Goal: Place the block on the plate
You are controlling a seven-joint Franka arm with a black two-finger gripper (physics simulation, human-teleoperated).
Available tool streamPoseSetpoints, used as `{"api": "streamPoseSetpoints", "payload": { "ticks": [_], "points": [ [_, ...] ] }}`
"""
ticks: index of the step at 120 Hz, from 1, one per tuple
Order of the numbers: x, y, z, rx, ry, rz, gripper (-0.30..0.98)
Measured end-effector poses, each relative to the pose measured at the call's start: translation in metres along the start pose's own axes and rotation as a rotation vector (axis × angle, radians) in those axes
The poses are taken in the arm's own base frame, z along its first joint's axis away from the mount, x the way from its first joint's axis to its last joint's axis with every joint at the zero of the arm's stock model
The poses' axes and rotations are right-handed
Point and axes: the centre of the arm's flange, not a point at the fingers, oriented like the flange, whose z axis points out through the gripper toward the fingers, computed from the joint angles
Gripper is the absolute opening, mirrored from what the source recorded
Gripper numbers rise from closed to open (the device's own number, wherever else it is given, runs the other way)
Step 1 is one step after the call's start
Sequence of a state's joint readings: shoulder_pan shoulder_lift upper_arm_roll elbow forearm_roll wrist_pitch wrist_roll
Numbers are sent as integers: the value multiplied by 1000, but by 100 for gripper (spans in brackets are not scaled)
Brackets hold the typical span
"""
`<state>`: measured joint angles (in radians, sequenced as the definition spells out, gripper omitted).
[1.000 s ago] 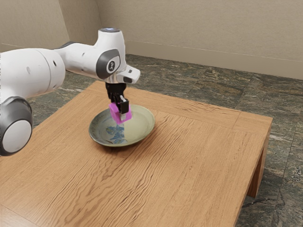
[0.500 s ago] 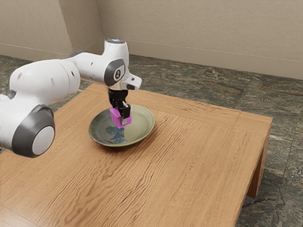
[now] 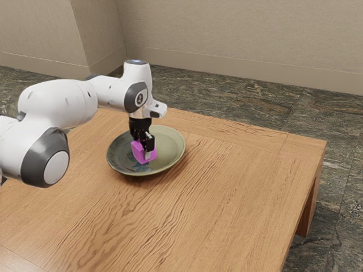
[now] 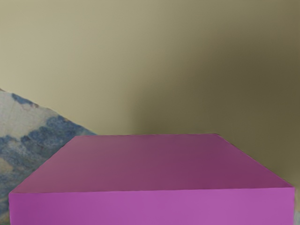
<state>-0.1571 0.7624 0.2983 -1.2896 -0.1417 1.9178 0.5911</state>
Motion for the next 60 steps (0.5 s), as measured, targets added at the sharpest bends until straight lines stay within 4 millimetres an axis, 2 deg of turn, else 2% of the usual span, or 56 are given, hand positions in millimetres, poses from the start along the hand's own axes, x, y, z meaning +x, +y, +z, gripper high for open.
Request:
{"api": "streamPoseSetpoints", "payload": {
  "ticks": [13, 37, 45, 60],
  "points": [
    [0, -1, 1, -2, 1, 0, 43],
    [-1, -2, -3, -2, 3, 0, 58],
    [-4, -4, -18, 6, 18, -2, 61],
    [-13, -2, -66, 21, 70, -5, 64]
  ]
}}
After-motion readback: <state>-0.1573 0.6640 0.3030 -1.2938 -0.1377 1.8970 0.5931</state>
